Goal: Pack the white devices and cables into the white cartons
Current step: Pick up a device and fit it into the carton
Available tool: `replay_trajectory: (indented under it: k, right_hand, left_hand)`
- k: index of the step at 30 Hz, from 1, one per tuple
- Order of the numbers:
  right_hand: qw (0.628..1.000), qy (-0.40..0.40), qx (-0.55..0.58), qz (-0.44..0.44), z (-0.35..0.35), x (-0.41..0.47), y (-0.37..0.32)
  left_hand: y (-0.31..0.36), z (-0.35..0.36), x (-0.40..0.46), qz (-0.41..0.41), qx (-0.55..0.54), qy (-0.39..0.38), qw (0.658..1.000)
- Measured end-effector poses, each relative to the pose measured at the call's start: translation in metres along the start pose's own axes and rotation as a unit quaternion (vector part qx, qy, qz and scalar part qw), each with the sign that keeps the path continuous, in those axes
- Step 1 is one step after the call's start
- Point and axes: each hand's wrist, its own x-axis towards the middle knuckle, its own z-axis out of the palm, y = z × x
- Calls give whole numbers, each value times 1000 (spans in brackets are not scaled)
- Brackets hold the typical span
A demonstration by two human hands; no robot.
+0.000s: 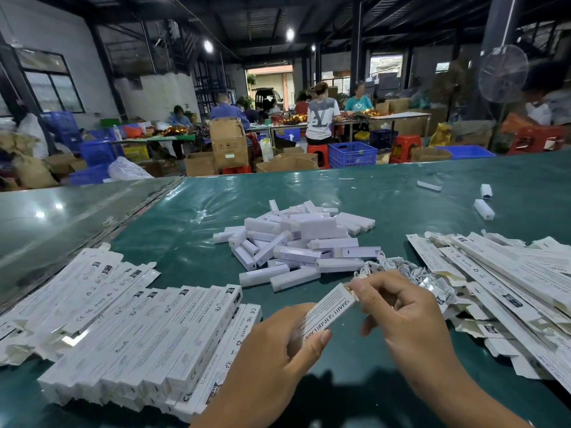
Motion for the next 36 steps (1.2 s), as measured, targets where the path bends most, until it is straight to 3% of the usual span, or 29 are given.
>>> replay_trajectory:
  k: [8, 12, 21, 25, 28, 36]
  right_hand:
    - [975, 45, 140, 168, 3, 2, 12]
    - [932, -70, 249, 256, 1, 3, 9]
    - [893, -137, 336, 267, 8, -2, 7]
    - [930, -137, 276, 200, 8, -1, 10]
    - [963, -151, 164, 152, 4, -1, 15]
    - [978, -193, -67, 44, 0, -4, 20]
  left_hand:
    - [0, 2, -1, -4, -12, -9, 1000]
    - [4, 1, 0, -8, -12, -11, 1000]
    - [7, 1, 1, -25, -30, -23, 999]
    - [5, 1, 2, -29, -17, -33, 999]
    - [3, 2, 1, -32, -4, -43, 999]
    - [1, 2, 0, -36, 36, -68, 996]
